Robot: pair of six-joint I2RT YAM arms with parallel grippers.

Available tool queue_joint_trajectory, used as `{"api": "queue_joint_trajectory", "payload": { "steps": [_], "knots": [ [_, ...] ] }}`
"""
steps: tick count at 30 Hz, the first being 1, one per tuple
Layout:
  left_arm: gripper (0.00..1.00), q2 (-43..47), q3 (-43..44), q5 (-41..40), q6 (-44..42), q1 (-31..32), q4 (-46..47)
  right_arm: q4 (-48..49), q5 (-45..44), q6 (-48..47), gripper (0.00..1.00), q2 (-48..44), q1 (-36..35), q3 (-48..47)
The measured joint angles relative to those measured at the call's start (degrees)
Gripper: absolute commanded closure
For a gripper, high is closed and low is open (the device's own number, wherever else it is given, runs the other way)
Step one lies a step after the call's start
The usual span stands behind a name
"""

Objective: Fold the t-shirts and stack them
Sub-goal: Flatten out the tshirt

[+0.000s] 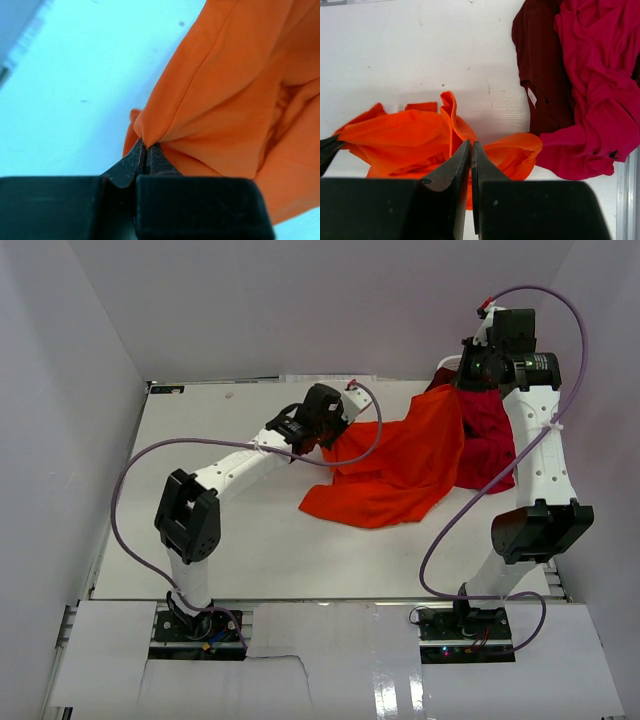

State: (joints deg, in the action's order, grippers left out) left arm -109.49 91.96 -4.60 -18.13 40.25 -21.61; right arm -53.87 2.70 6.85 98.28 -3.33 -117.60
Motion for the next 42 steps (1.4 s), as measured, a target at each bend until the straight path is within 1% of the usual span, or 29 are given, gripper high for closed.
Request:
{"api": "queue_joint_trajectory", "payload": {
  "steps": [7,11,13,16,20,23,26,30,33,37,38,40,42],
  "knots": [
    [1.00,6.99,8.59,-7.50,1.84,0.11,-8.41,0.61,4.22,1.62,0.92,-2.43,0.00,-0.20],
    [1.00,9.44,12.50,-11.32,2.89,0.22,-12.00,-0.09,5.33,2.08,0.92,-2.69,0.00,-5.16],
    [1.00,10.51,13.62,-13.14,3.56,0.26,-13.53,0.24,5.55,2.32,0.92,-3.56,0.00,-6.97],
    [1.00,12.33,13.40,-15.69,4.42,0.66,-15.74,0.44,5.77,3.02,0.92,-6.38,0.00,-6.51],
    [1.00,14.21,9.35,-16.44,5.88,1.53,-16.74,0.52,5.46,3.26,0.92,-10.60,0.00,-2.97],
    [1.00,14.08,4.26,-15.39,7.82,1.66,-15.54,0.46,4.31,3.21,0.92,-12.48,0.00,0.83],
    [1.00,13.16,-2.69,-12.85,9.66,1.75,-13.44,0.28,2.43,3.17,0.92,-12.70,0.00,4.46],
    [1.00,9.86,-10.03,-9.88,11.58,1.77,-9.01,-0.13,0.13,2.75,0.92,-10.95,0.00,6.67],
    [1.00,7.13,-12.41,-8.59,12.11,1.77,-6.01,-0.13,-0.79,2.45,0.92,-9.51,0.00,6.80],
    [1.00,3.98,-12.50,-6.54,12.44,1.77,-3.08,-0.11,-3.93,1.73,0.92,-6.88,0.00,6.78],
    [0.95,3.48,-12.48,-5.86,12.63,1.77,-2.54,-0.11,-4.57,1.66,0.92,-6.27,0.02,6.78],
    [0.74,2.71,-12.41,-4.48,12.92,1.77,-1.75,-0.11,-5.73,1.53,0.92,-5.31,0.07,6.78],
    [0.68,2.34,-12.41,-3.23,13.27,1.79,-1.31,-0.11,-6.49,1.46,0.92,-4.55,0.28,6.78]
  ]
}}
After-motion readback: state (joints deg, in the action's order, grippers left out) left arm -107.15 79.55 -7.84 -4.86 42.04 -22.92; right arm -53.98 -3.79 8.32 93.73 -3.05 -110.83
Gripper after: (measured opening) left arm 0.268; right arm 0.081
